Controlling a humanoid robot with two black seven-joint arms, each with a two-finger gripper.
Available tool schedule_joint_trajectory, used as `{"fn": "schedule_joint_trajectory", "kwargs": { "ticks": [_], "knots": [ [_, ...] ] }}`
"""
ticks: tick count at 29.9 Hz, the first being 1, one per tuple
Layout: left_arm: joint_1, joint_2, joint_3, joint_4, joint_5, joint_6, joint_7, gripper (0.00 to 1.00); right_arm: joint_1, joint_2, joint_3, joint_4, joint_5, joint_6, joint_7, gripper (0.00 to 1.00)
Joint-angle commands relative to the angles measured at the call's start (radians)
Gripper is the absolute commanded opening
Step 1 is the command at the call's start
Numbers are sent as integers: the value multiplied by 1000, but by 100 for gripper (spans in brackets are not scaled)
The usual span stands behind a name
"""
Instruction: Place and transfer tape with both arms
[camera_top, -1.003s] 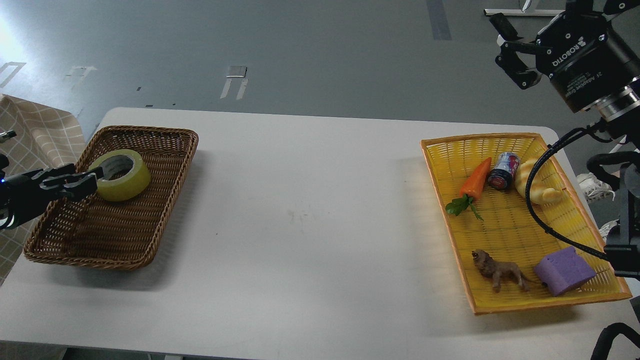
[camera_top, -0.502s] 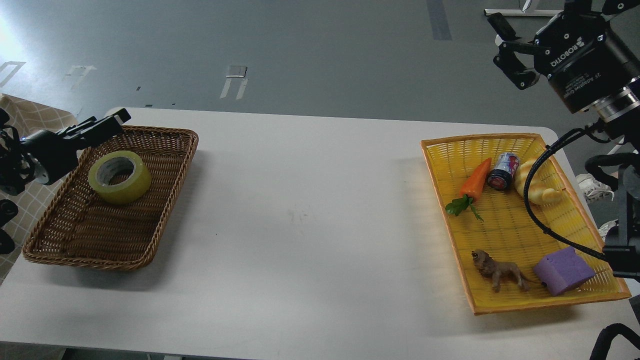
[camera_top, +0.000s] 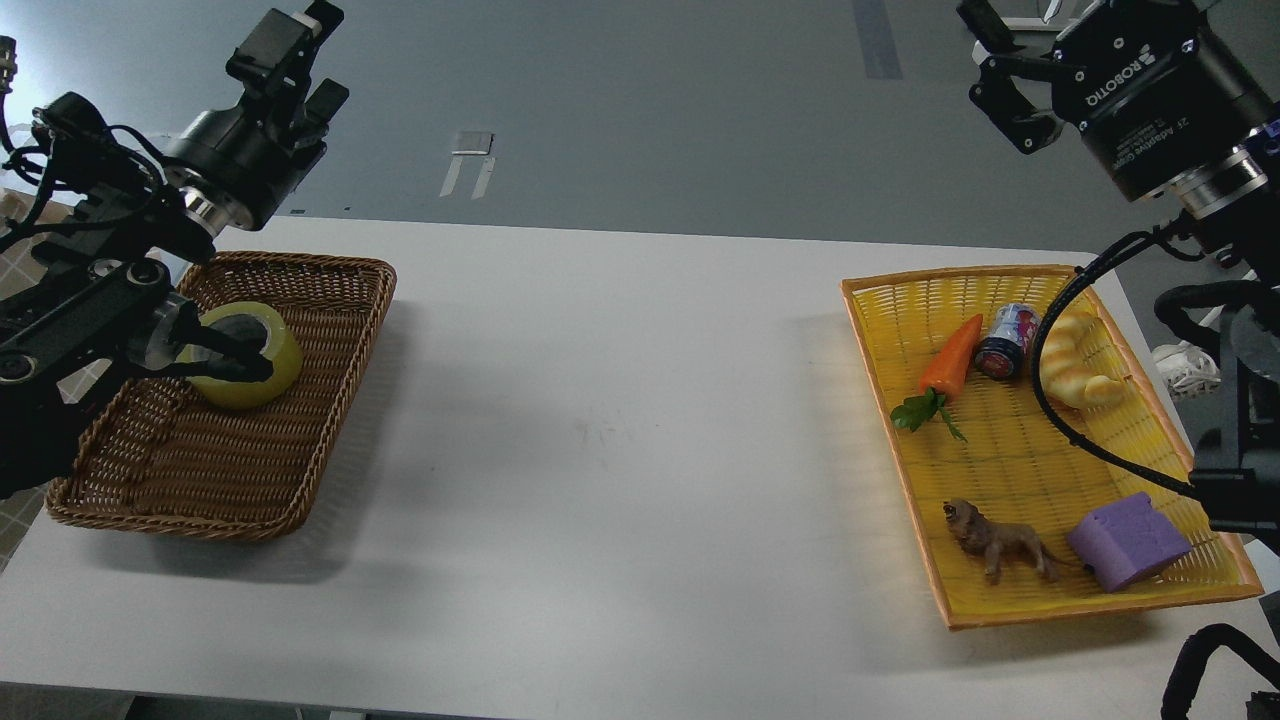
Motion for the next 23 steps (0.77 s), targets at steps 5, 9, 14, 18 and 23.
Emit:
{"fn": "schedule_joint_trajectory", "kwargs": {
  "ticks": [5,9,14,18,23],
  "knots": [
    [12,-266,-175,-124,-3,-1,248,98,77,8,-39,-89,-5,-16,0,100],
    [21,-475,-258,-125,13,26,258,98,79,17,-66,-94,-7,-39,3,100],
    [47,-545,-266,-149,47,14,256,98,77,40,-66,-88,-10,-56,1,100],
    [61,-545,-270,-197,44,-1,256,98,87,43,-68,-75,-8,-56,1,100],
    [62,-549,-304,-235,37,3,255,98,103,59,-117,-37,-36,-61,1,100]
  ]
}}
